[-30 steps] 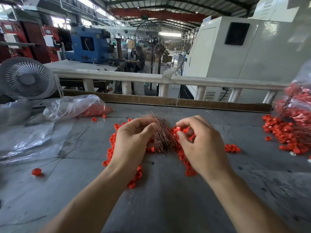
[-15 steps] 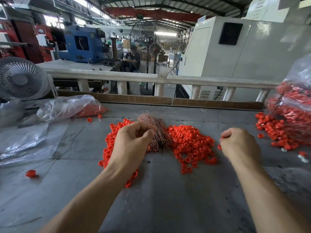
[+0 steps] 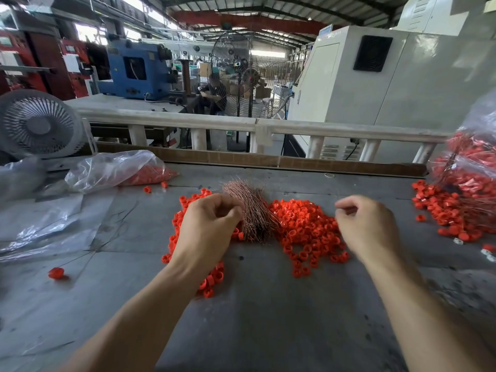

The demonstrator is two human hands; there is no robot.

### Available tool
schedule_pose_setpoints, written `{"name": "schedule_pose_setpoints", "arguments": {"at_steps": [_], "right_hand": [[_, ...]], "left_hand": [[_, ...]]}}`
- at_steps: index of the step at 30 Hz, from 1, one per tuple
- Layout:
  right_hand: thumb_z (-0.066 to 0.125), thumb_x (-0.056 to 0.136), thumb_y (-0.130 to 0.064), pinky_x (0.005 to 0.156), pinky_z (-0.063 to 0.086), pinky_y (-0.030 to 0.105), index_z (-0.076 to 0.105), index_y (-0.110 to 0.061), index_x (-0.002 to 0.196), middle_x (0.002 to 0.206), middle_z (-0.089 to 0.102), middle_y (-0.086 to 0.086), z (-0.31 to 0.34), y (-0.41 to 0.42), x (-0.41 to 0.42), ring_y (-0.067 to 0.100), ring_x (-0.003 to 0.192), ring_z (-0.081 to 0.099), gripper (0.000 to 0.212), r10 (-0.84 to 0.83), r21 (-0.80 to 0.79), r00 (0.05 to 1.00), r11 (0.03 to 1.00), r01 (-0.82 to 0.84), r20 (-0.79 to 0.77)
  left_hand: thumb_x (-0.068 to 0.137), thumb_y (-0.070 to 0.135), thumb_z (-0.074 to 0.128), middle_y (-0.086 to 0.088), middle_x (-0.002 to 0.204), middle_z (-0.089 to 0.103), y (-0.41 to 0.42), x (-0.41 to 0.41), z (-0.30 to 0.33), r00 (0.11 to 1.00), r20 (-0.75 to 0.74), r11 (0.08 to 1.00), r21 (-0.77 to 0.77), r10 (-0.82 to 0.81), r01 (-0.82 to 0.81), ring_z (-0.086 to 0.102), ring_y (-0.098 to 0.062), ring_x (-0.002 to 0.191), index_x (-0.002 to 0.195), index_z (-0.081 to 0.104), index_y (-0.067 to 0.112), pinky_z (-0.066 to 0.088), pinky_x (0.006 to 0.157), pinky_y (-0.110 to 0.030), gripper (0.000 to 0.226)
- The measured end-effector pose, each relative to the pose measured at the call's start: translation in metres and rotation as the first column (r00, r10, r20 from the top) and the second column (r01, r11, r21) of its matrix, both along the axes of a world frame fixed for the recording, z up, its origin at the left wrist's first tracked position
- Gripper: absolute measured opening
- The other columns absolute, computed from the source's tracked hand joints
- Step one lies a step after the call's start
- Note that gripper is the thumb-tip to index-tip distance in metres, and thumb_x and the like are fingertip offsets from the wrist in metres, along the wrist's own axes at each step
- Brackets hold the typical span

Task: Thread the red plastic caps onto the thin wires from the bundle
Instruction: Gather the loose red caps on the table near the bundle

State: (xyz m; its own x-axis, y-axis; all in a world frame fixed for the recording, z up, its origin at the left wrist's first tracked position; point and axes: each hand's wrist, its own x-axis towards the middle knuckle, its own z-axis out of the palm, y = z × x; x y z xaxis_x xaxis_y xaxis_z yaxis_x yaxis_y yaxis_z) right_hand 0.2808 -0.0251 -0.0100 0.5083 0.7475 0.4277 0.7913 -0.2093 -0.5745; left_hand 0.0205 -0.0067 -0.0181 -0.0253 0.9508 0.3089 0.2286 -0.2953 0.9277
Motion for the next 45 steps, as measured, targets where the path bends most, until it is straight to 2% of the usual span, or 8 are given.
{"name": "schedule_pose_setpoints", "arguments": {"at_steps": [6,10,14,19,25,29,36,45], "right_hand": [[0.078,0.086,-0.027,0.083,0.052,0.03,0.077,-0.03,0.089,0.091,0.072,-0.015,-0.006,-0.004,-0.046,0.009,0.087,0.067,0.004,0.433,0.016,0.899,0.9,-0.435,0.062],[0.079,0.086,-0.026,0.073,0.036,0.02,0.075,-0.033,0.102,0.097,0.066,-0.014,-0.01,-0.003,-0.058,0.009,0.089,0.059,0.018,0.466,-0.039,0.86,0.882,-0.469,0.207],[0.079,0.087,-0.02,0.093,0.047,0.034,0.075,-0.029,0.107,0.105,0.068,-0.007,-0.009,0.001,-0.062,0.02,0.107,0.06,0.023,0.502,-0.105,0.803,0.861,-0.497,0.322],[0.08,0.086,-0.019,0.089,0.049,0.036,0.078,-0.028,0.097,0.097,0.069,-0.006,-0.009,0.004,-0.062,0.02,0.102,0.06,0.014,0.498,-0.063,0.802,0.859,-0.507,0.33],[0.078,0.085,-0.017,0.086,0.048,0.034,0.079,-0.027,0.089,0.091,0.067,-0.009,-0.008,0.004,-0.058,0.016,0.099,0.059,0.01,0.498,0.019,0.823,0.853,-0.522,0.275],[0.079,0.085,-0.014,0.084,0.045,0.026,0.077,-0.026,0.085,0.088,0.066,-0.011,-0.006,0.001,-0.055,0.011,0.095,0.059,0.012,0.509,0.08,0.836,0.842,-0.533,0.206],[0.074,0.09,-0.012,0.078,0.046,0.015,0.071,-0.024,0.088,0.088,0.068,-0.014,0.002,-0.01,-0.059,0.008,0.087,0.063,0.013,0.54,0.312,0.839,0.787,-0.532,0.07],[0.069,0.094,-0.019,0.075,0.058,0.028,0.07,-0.023,0.095,0.09,0.076,-0.004,0.014,-0.027,-0.081,0.015,0.085,0.073,0.004,0.734,0.507,0.647,0.645,-0.572,-0.204]], "left_hand": [[0.09,0.021,0.072,0.018,0.07,0.07,0.0,-0.001,0.0,0.969,-0.238,0.998,0.03,0.067,-0.062,0.06,0.005,0.064,0.08,0.076,0.029,0.041,0.056,-0.011,0.013],[0.09,0.022,0.071,0.025,0.076,0.068,-0.003,0.002,0.0,0.957,-0.282,0.997,0.061,0.069,-0.054,0.062,0.003,0.07,0.079,0.076,0.028,0.043,0.057,-0.01,0.013],[0.09,0.022,0.071,0.018,0.077,0.071,-0.005,0.005,0.001,0.965,-0.259,0.998,0.059,0.044,-0.03,0.065,-0.005,0.073,0.078,0.076,0.026,0.049,0.064,-0.02,0.013],[0.09,0.023,0.071,0.013,0.076,0.072,-0.007,0.005,0.002,0.971,-0.239,0.999,0.051,0.028,-0.016,0.067,-0.008,0.074,0.079,0.075,0.026,0.051,0.066,-0.024,0.013],[0.091,0.024,0.072,0.012,0.075,0.073,-0.01,0.005,0.004,0.974,-0.227,0.999,0.04,-0.022,0.032,0.066,-0.006,0.069,0.082,0.076,0.027,0.052,0.066,-0.025,0.011],[0.095,0.018,0.067,0.003,0.086,0.077,-0.015,0.008,0.007,0.953,-0.234,0.981,-0.019,-0.192,0.193,0.072,-0.023,0.084,0.094,0.08,0.028,0.057,0.078,-0.038,0.016],[0.095,0.008,0.067,0.012,0.096,0.076,-0.019,0.011,0.008,0.94,-0.252,0.967,0.054,-0.229,0.25,0.069,-0.001,0.089,0.104,0.078,0.021,0.055,0.085,-0.024,0.02],[0.093,0.021,0.075,0.009,0.098,0.076,-0.022,0.011,0.011,0.956,-0.069,0.94,0.174,-0.284,0.292,0.071,-0.011,0.087,0.108,0.074,0.027,0.059,0.075,-0.025,0.017]]}}
